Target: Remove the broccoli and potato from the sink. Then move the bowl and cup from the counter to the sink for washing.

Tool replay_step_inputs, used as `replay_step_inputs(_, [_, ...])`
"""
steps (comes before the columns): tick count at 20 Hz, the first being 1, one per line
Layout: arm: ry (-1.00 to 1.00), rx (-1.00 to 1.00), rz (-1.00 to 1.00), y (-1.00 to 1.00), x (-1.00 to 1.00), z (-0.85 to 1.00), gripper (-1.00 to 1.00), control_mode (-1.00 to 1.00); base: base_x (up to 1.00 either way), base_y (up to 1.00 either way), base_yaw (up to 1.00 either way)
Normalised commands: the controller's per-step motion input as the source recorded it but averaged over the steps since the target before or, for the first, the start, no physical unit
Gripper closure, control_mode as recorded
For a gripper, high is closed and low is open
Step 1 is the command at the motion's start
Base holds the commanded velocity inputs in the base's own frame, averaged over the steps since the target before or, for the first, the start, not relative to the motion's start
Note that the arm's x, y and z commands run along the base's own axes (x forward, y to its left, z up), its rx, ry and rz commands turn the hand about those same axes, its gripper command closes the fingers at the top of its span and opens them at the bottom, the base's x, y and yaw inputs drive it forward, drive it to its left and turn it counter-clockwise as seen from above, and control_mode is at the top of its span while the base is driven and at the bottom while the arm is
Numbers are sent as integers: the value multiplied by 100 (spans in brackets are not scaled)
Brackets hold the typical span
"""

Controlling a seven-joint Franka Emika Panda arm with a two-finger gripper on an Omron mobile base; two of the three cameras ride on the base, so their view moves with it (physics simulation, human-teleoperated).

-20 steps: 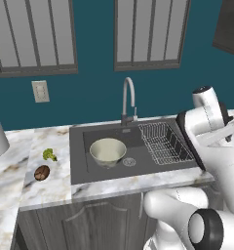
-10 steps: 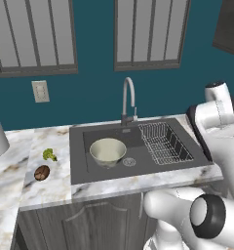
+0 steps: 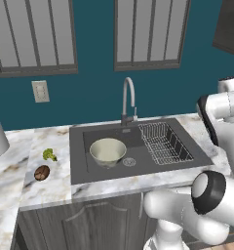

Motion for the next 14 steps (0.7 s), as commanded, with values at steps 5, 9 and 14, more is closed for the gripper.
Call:
replay_step_inputs(5, [2, 12, -1, -28, 7, 0, -100, -100, 0, 0, 0])
replay_step_inputs(9, [0, 9, 0, -27, 6, 0, -100, -100, 0, 0, 0])
replay_step_inputs(14, [0, 3, 0, -20, 5, -4, -100, -100, 0, 0, 0])
